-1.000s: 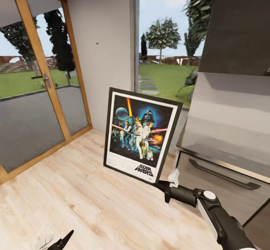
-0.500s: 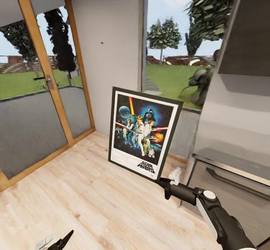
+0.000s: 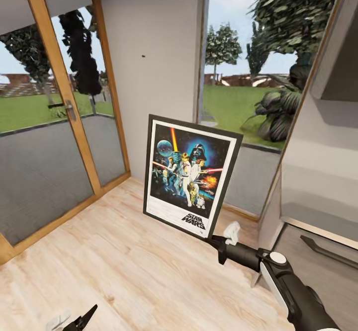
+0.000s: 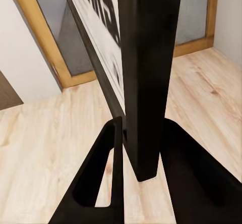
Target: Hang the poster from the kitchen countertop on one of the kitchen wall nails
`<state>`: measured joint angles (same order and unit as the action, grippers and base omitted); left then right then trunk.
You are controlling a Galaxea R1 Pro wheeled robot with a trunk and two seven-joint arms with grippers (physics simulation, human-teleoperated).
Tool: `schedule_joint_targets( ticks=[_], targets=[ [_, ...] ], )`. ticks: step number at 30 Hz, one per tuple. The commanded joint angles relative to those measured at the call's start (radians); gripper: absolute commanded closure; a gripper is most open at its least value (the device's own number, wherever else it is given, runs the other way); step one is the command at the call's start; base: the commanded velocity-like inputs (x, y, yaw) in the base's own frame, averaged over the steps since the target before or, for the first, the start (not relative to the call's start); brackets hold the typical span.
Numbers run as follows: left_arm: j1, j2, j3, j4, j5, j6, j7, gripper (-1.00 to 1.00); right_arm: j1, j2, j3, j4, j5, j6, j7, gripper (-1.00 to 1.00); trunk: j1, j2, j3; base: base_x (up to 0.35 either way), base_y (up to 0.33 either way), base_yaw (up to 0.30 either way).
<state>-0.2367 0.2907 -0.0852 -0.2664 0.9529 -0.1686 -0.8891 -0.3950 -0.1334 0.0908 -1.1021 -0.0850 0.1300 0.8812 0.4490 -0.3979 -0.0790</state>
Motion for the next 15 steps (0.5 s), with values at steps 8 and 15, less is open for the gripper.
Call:
schedule_joint_targets(
  ticks=[8,15],
  targets=[
    [-0.001,0.001,-0.008,0.001,0.007,-0.006,-0.001,-1.00,-0.001,0.000,0.001,-0.001,-0.012,0.013,0.002,1.00,0.001,-0.002,-0.002,0.235,0.281,0.000],
    [-0.001,0.001,-0.008,0.001,0.007,-0.006,-0.001,-1.00,0.000,0.000,0.001,-0.001,-0.012,0.013,-0.001,1.00,0.001,-0.002,-0.002,0.234,0.282,0.000]
  ],
)
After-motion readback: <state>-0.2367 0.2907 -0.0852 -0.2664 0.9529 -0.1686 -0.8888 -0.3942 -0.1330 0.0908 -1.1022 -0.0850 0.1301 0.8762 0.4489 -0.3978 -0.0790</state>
